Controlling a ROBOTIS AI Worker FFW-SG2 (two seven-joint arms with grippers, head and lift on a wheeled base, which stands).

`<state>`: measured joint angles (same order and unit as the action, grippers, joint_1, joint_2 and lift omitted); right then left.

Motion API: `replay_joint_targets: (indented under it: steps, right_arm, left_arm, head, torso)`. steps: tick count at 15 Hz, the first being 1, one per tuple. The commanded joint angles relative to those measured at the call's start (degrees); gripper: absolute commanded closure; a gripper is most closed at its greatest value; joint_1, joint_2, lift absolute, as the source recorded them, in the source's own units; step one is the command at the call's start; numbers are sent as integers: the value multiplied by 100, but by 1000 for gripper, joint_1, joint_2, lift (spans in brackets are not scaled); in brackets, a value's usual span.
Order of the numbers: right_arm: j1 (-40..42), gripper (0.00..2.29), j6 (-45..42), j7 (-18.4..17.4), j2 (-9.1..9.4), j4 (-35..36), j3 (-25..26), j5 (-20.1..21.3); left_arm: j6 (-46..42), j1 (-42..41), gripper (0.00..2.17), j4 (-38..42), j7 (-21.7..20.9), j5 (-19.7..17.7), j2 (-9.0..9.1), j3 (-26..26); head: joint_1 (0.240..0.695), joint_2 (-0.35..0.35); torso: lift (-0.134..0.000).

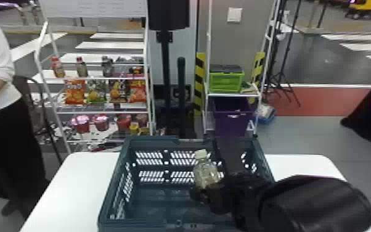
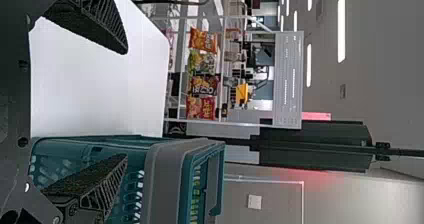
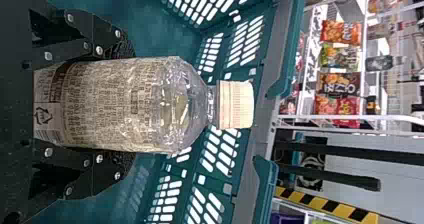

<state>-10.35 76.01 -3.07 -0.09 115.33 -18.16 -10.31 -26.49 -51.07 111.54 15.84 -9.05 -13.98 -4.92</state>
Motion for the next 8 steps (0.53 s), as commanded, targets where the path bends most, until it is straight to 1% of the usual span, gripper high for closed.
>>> replay_joint_targets:
  steps: [1, 2, 3, 5, 7, 8]
  right_arm:
    - [349, 778, 147, -9, 14, 790, 40, 55]
    - [586, 778, 147, -9, 14, 1168, 93, 82]
    - [806, 778, 129, -9, -53, 1440, 190, 82]
    - [1404, 778, 6, 0, -334, 2073, 392, 99]
    - [2028, 778, -539, 0, -571, 2433, 717, 82]
    - [2344, 778, -873, 44, -650, 2547, 928, 29]
  left_arm:
    - [-79, -26, 151, 8, -10, 0, 0, 0]
    - [-150, -52, 151, -1, -19, 0, 0, 0]
    - [-220, -79, 151, -1, -37, 0, 0, 0]
    - [-273, -114, 151, -1, -45, 0, 0, 0]
    - [-273, -140, 154, 25, -45, 26, 9, 0]
    - [-273, -149, 154, 34, -37, 52, 18, -18]
  head:
    - [499, 0]
    - [499, 0]
    - [499, 0]
    - [499, 0]
    - [499, 0]
    - [499, 0]
  torso:
    - [0]
    - [0]
    - [0]
    - [0]
    - [0]
    - [0]
